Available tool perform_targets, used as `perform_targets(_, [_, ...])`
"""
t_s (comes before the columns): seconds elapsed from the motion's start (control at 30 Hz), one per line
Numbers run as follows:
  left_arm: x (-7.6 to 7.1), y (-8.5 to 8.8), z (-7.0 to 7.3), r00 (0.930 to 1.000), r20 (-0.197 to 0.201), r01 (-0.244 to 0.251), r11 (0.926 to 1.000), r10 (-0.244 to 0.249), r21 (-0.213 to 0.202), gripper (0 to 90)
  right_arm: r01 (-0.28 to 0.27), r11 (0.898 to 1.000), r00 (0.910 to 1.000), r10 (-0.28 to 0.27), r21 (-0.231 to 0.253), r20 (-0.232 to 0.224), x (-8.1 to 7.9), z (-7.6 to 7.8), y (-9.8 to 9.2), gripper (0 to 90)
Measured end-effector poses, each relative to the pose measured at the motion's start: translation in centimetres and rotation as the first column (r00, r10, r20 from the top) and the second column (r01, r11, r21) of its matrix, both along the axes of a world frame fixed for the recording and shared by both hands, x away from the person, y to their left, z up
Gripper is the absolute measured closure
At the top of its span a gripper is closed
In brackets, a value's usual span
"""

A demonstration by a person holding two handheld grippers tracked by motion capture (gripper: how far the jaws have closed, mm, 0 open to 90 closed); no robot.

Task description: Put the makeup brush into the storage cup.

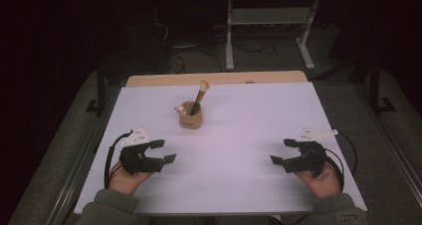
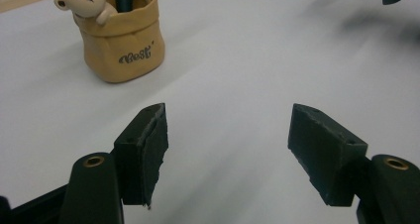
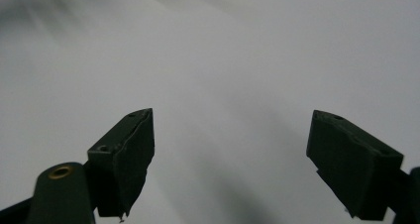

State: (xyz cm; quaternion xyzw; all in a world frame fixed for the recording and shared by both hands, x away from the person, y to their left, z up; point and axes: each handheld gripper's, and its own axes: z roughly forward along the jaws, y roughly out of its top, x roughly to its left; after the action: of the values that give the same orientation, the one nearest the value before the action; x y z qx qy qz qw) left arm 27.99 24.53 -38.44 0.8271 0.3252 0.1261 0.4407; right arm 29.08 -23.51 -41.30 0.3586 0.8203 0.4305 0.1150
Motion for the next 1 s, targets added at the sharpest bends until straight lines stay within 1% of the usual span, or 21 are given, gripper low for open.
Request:
perform_targets(0.07, [-0.3,0.1,-0.4,1.0,0.002,0.001,1.0,-0.001,0.006,31.1,0.001,1.0,1.0,-0.001,-0.001,-0.003,0.0,0.0,0.0,17.9])
perform_targets(0.2, [-0.7,0.4,-1.3,1.0,-0.004,-0.006,1.0,0.006,0.001,31.1,0.003,1.0,1.0,-0.003,-0.001,-0.004,0.0,-0.1,0.0,17.9])
perform_targets(0.3, [-1.0,0.7,-2.0,0.9996,-0.018,-0.021,0.9997,0.021,-0.014,31.0,0.005,1.0,0.9999,-0.005,-0.001,-0.009,0.0,-0.2,0.0,17.9])
perform_targets(0.33, [-1.1,0.8,-2.2,0.9996,-0.018,-0.02,0.9998,0.02,-0.004,30.9,0.003,1.0,1.0,-0.003,0.0,-0.005,0.0,-0.3,0.0,17.9])
perform_targets(0.37, [-1.2,0.8,-2.4,0.9995,-0.02,-0.023,0.9997,0.023,-0.007,30.7,0.0,1.0,1.0,0.0,-0.005,-0.004,0.1,-0.3,0.0,17.9])
perform_targets(0.4, [-1.3,0.9,-2.5,0.9996,-0.02,-0.022,0.9998,0.022,0.001,30.7,0.001,1.0,1.0,-0.001,-0.004,-0.006,0.1,-0.3,0.0,17.9])
perform_targets(0.47, [-1.4,0.9,-2.7,0.9996,-0.02,-0.02,0.9998,0.02,0.003,30.2,0.006,1.0,0.9999,-0.006,-0.005,-0.011,0.1,-0.4,0.1,17.8])
perform_targets(0.5, [-1.5,0.8,-2.7,0.9996,-0.023,-0.016,0.9998,0.016,0.014,30.0,0.005,1.0,0.9999,-0.005,-0.007,-0.012,0.1,-0.4,0.1,17.8])
perform_targets(0.57, [-1.7,0.8,-2.8,0.9997,-0.019,-0.013,0.9997,0.014,0.021,29.4,0.003,1.0,0.9999,-0.003,-0.014,-0.01,0.1,-0.4,0.2,17.8])
perform_targets(0.6, [-1.8,0.7,-2.9,0.9996,-0.022,-0.015,0.9997,0.015,0.017,29.3,0.003,1.0,0.9999,-0.003,-0.018,-0.012,0.0,-0.4,0.2,17.7])
perform_targets(0.63, [-2.0,0.8,-3.0,0.9997,-0.022,-0.011,0.9997,0.012,0.024,29.2,0.001,1.0,0.9999,-0.001,-0.019,-0.013,0.0,-0.4,0.2,17.8])
perform_targets(0.67, [-2.1,0.7,-3.1,0.9996,-0.024,-0.015,0.9997,0.016,0.018,29.0,-0.001,1.0,1.0,0.001,-0.016,-0.007,0.0,-0.5,0.2,17.8])
perform_targets(0.7, [-2.2,0.7,-3.1,0.9997,-0.023,-0.01,0.9996,0.01,0.027,28.7,-0.005,1.0,1.0,0.005,-0.015,-0.006,-0.1,-0.6,0.2,17.8])
perform_targets(0.73, [-2.3,0.7,-3.1,0.9997,-0.023,-0.013,0.9996,0.013,0.025,28.4,-0.005,1.0,0.9999,0.005,-0.017,-0.011,-0.1,-0.7,0.2,17.7])
perform_targets(0.77, [-2.3,0.7,-3.1,0.9998,-0.018,-0.01,0.9995,0.01,0.029,28.3,-0.007,1.0,0.9998,0.007,-0.017,-0.019,-0.2,-0.8,0.3,17.7])
perform_targets(0.8, [-2.4,0.8,-3.0,0.9999,-0.008,-0.008,0.9995,0.008,0.03,28.2,-0.011,1.0,0.9998,0.01,-0.022,-0.018,-0.2,-0.9,0.3,17.7])
perform_targets(0.87, [-2.6,0.7,-3.0,0.9999,-0.001,-0.015,0.9996,0.015,0.024,27.8,-0.015,1.0,0.9997,0.015,-0.023,-0.018,-0.3,-1.0,0.5,17.8])
perform_targets(0.9, [-2.6,0.7,-3.0,0.9998,-0.004,-0.017,0.9996,0.017,0.024,27.4,-0.019,1.0,0.9997,0.019,-0.023,-0.015,-0.3,-1.1,0.5,17.8])
perform_targets(0.93, [-2.7,0.7,-3.0,0.9998,-0.009,-0.016,0.9996,0.016,0.024,27.0,-0.017,1.0,0.9996,0.016,-0.025,-0.023,-0.4,-1.1,0.5,17.7])
perform_targets(0.97, [-2.8,0.6,-3.0,0.9999,-0.005,-0.014,0.9996,0.015,0.022,26.9,-0.018,1.0,0.9995,0.018,-0.026,-0.025,-0.4,-1.1,0.5,17.8])
perform_targets(1.0, [-2.9,0.7,-3.0,0.9999,-0.002,-0.011,0.9995,0.011,0.029,26.9,-0.017,1.0,0.9995,0.017,-0.025,-0.028,-0.5,-1.1,0.6,17.8])
